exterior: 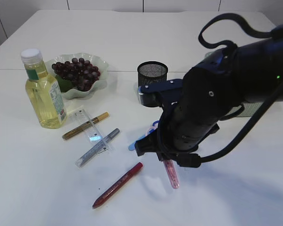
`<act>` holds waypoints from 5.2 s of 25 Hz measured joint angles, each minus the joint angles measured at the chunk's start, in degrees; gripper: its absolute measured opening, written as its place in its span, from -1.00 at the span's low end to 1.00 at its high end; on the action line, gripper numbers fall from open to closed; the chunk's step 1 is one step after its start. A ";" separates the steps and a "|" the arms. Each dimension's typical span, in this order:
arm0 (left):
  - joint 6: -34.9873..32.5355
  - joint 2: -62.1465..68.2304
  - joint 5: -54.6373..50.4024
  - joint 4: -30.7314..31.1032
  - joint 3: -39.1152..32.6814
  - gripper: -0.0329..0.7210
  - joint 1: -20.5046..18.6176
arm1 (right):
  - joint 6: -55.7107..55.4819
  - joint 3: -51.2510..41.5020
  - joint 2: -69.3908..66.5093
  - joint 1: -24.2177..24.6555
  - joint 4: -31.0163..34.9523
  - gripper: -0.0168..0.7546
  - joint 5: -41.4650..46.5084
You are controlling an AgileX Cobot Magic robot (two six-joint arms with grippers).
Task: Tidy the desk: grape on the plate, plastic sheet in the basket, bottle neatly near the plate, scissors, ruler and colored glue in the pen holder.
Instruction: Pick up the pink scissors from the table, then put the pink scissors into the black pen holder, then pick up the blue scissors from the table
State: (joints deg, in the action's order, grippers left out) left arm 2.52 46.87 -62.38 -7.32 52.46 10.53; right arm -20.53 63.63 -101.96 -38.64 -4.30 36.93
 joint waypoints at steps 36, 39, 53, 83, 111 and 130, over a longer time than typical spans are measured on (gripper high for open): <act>0.00 0.00 0.00 -0.09 0.00 0.07 0.00 | -41.19 19.44 -3.85 7.75 -56.60 -0.44 -16.19; 0.00 0.00 0.00 -0.09 0.00 0.07 0.00 | -43.04 22.18 -7.13 8.65 -58.66 -0.44 -17.01; 0.00 0.00 0.00 0.12 0.00 0.07 0.00 | -53.67 36.27 -22.19 10.91 -71.50 -0.44 -19.57; 0.00 0.00 0.10 0.58 0.00 0.07 0.00 | -60.12 38.24 -26.14 11.05 -78.83 -0.44 -18.90; 0.00 0.00 0.10 0.58 0.00 0.07 0.00 | -61.32 38.24 -26.14 11.05 -76.26 -0.26 -16.38; 0.00 0.00 0.42 0.58 0.00 0.07 0.00 | -28.82 38.36 -20.28 8.99 -47.72 -0.25 2.41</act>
State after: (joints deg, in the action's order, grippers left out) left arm 2.52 46.87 -61.95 -6.75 52.46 10.53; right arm -49.35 102.00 -122.24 -29.65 -52.03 39.34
